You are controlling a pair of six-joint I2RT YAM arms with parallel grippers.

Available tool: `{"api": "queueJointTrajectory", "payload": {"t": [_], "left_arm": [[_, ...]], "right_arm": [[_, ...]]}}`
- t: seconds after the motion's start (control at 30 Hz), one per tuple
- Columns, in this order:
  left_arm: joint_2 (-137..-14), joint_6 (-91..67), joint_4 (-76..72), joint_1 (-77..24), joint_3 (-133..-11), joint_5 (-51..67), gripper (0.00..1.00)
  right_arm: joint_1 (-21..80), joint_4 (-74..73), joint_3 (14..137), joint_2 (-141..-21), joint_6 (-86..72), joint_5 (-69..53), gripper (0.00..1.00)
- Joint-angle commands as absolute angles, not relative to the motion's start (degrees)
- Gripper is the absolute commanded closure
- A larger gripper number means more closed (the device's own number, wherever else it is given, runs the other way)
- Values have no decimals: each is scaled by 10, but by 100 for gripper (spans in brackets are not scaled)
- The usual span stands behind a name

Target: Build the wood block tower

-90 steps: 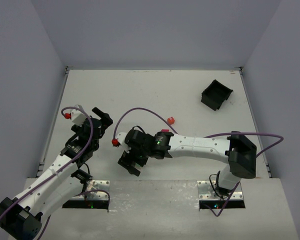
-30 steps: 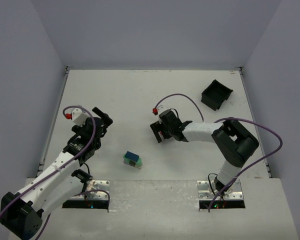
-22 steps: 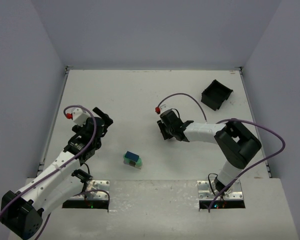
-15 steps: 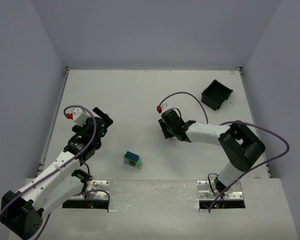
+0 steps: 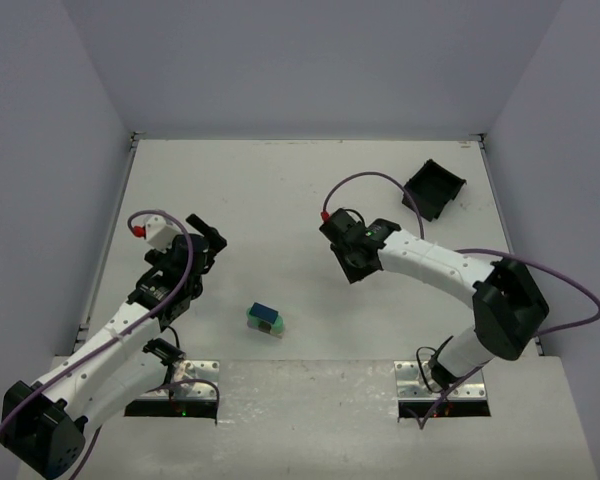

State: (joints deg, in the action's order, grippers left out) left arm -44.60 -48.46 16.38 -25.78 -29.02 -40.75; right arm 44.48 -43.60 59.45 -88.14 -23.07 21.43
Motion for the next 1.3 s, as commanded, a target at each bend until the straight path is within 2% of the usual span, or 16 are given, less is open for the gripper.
{"api": "queueJointTrajectory", "payload": {"t": [0.0,0.2,0.33,0.43,0.63,0.87,0.9,0.93,1.13,1.27], "left_arm": [[-450,-477,137,-253,-298,-401,0],[-433,-478,140,-253,-293,-401,0],[-425,-476,140,-253,-290,-403,0],[-427,-477,139,-253,-290,-404,0],[-439,-475,144,-253,-298,-401,0],[-440,-474,147,-253,-300,-403,0],[-441,-474,147,-252,-300,-404,0],[-441,-474,148,-253,-300,-404,0],[-444,-475,149,-253,-301,-408,0],[-450,-475,149,-253,-303,-408,0]], "right_arm": [[459,-681,629,-911,-265,271,88],[477,-731,664,-1032,-259,262,90],[482,-722,671,-1067,-227,256,90],[483,-655,675,-1085,-175,224,82],[481,-578,704,-1151,-104,190,78],[481,-556,760,-1204,-65,171,73],[481,-552,772,-1213,-57,166,65],[481,-549,780,-1219,-53,167,61],[471,-482,785,-1216,-71,165,48],[464,-427,754,-1178,-86,153,33]]}}
